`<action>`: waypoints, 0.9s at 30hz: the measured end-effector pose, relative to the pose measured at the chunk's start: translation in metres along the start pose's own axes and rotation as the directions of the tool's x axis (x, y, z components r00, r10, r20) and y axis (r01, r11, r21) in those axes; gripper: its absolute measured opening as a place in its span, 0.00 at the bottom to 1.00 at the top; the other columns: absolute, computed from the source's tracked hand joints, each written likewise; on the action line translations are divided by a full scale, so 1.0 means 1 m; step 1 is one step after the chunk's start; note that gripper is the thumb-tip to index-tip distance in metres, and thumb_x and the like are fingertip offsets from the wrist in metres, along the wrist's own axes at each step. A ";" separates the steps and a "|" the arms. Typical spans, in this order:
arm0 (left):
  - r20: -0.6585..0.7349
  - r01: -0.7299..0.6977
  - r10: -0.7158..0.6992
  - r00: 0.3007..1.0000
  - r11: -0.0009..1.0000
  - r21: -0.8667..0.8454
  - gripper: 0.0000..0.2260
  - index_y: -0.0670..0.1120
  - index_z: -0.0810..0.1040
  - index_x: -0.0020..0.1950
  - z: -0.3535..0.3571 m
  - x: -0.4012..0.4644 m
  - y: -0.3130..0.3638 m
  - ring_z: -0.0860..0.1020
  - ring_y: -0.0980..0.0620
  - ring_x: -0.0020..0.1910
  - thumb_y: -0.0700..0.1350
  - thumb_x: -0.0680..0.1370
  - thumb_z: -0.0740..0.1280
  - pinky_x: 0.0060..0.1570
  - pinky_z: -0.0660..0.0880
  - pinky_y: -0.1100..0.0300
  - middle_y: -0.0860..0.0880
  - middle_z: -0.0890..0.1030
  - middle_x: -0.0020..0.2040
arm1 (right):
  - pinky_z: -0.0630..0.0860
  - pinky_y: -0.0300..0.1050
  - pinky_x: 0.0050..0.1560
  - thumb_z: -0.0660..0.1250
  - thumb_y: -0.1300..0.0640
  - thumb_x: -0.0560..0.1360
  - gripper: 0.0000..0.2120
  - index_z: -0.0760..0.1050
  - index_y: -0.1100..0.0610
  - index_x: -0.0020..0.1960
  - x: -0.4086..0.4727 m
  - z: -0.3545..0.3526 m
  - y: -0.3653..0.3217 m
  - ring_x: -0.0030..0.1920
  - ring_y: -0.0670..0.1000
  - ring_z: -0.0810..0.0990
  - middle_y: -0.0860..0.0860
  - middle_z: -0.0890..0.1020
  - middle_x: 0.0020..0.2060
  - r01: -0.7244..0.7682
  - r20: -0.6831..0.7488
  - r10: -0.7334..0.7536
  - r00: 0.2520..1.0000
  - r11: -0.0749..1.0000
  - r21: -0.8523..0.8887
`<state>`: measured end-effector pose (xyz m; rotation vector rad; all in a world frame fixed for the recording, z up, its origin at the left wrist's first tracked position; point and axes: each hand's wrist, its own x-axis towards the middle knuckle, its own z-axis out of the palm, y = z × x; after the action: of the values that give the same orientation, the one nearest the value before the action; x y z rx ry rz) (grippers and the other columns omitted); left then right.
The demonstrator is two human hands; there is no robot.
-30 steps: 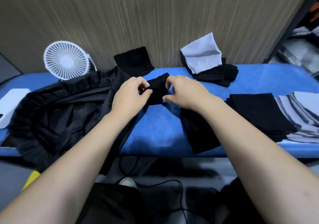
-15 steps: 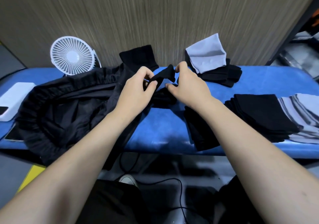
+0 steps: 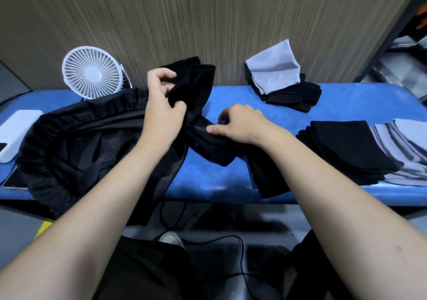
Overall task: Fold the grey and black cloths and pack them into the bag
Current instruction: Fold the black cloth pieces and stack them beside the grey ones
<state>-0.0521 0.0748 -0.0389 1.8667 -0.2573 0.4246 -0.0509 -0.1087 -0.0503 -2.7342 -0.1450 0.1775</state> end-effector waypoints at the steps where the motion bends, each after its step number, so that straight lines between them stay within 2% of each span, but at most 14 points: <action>1: -0.009 -0.004 0.004 1.000 1.000 0.017 0.24 0.50 0.67 0.60 -0.002 0.000 0.001 0.73 0.56 0.47 0.29 0.68 0.59 0.52 0.72 0.58 0.48 0.74 0.49 | 0.66 0.53 0.64 0.66 0.30 0.71 0.29 0.79 0.52 0.60 0.000 0.001 -0.001 0.65 0.56 0.72 0.51 0.78 0.60 0.014 0.026 -0.013 1.000 0.999 -0.032; 4: -0.048 -0.002 0.004 0.999 1.000 0.030 0.25 0.51 0.71 0.59 -0.008 0.003 0.002 0.76 0.49 0.51 0.29 0.67 0.60 0.56 0.74 0.55 0.44 0.77 0.52 | 0.64 0.52 0.62 0.68 0.30 0.69 0.29 0.81 0.52 0.56 0.000 0.001 -0.003 0.62 0.56 0.69 0.51 0.76 0.57 0.039 0.060 -0.034 0.998 0.995 -0.090; 6: -0.074 0.030 -0.030 0.997 1.000 0.008 0.23 0.50 0.73 0.56 -0.012 0.005 0.000 0.77 0.53 0.50 0.29 0.67 0.60 0.56 0.74 0.57 0.46 0.79 0.50 | 0.64 0.51 0.58 0.70 0.31 0.68 0.28 0.82 0.53 0.53 0.000 0.001 -0.005 0.57 0.55 0.67 0.51 0.77 0.53 0.057 0.086 -0.048 0.995 0.994 -0.098; 8: -0.089 0.089 -0.092 0.992 0.995 -0.033 0.20 0.50 0.75 0.51 -0.016 0.006 -0.001 0.76 0.56 0.46 0.29 0.66 0.60 0.51 0.73 0.58 0.51 0.78 0.45 | 0.63 0.50 0.55 0.74 0.35 0.67 0.24 0.81 0.54 0.51 -0.001 0.001 -0.007 0.54 0.53 0.65 0.50 0.76 0.48 0.074 0.098 -0.065 0.993 0.993 -0.093; 11: -0.097 0.189 -0.204 0.974 0.972 -0.140 0.19 0.52 0.76 0.46 -0.025 0.008 -0.003 0.76 0.51 0.45 0.31 0.64 0.61 0.48 0.73 0.51 0.48 0.78 0.43 | 0.62 0.49 0.52 0.74 0.46 0.71 0.14 0.78 0.55 0.48 -0.002 0.003 -0.010 0.53 0.54 0.68 0.48 0.75 0.39 0.088 0.102 -0.082 0.991 0.994 -0.059; 14: -0.090 0.258 -0.295 0.951 0.922 -0.290 0.16 0.48 0.78 0.48 -0.033 0.008 -0.003 0.79 0.45 0.49 0.33 0.64 0.63 0.56 0.77 0.42 0.43 0.81 0.47 | 0.63 0.47 0.48 0.67 0.55 0.73 0.06 0.70 0.55 0.44 -0.001 0.001 -0.011 0.48 0.56 0.73 0.49 0.75 0.38 0.055 0.072 -0.059 0.996 0.996 0.063; 17: -0.079 0.267 -0.333 0.940 0.858 -0.439 0.15 0.45 0.79 0.55 -0.034 0.005 0.001 0.83 0.49 0.51 0.30 0.73 0.63 0.54 0.80 0.52 0.47 0.85 0.50 | 0.66 0.47 0.39 0.65 0.58 0.72 0.09 0.65 0.54 0.41 -0.001 -0.007 -0.008 0.39 0.53 0.70 0.50 0.72 0.36 0.015 -0.051 -0.001 0.999 0.959 0.285; 20: -0.056 0.268 -0.341 0.939 0.820 -0.506 0.16 0.42 0.76 0.63 -0.038 0.005 0.000 0.84 0.51 0.51 0.29 0.78 0.60 0.49 0.81 0.56 0.47 0.85 0.51 | 0.67 0.46 0.38 0.66 0.59 0.71 0.07 0.67 0.55 0.43 -0.003 -0.016 -0.002 0.36 0.51 0.70 0.50 0.74 0.36 -0.006 -0.144 0.087 0.986 0.873 0.487; 24: -0.085 0.303 -0.373 0.924 0.850 -0.432 0.17 0.46 0.74 0.54 -0.044 0.004 -0.004 0.84 0.53 0.46 0.26 0.74 0.62 0.48 0.81 0.54 0.50 0.84 0.46 | 0.72 0.42 0.32 0.70 0.62 0.73 0.10 0.69 0.56 0.47 -0.011 -0.028 0.006 0.34 0.51 0.75 0.53 0.77 0.35 -0.007 -0.126 0.157 0.980 0.651 0.759; 27: -0.077 0.294 -0.347 0.935 0.876 -0.382 0.23 0.50 0.69 0.56 -0.050 0.002 -0.011 0.81 0.50 0.47 0.27 0.68 0.64 0.49 0.80 0.53 0.47 0.80 0.51 | 0.75 0.42 0.30 0.72 0.62 0.74 0.12 0.70 0.55 0.50 -0.014 -0.033 0.010 0.32 0.49 0.77 0.52 0.79 0.35 -0.030 -0.089 0.214 0.973 0.496 0.868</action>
<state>-0.0539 0.1255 -0.0335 1.4678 0.0730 0.2570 -0.0589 -0.1323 -0.0229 -1.7035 0.1688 0.0081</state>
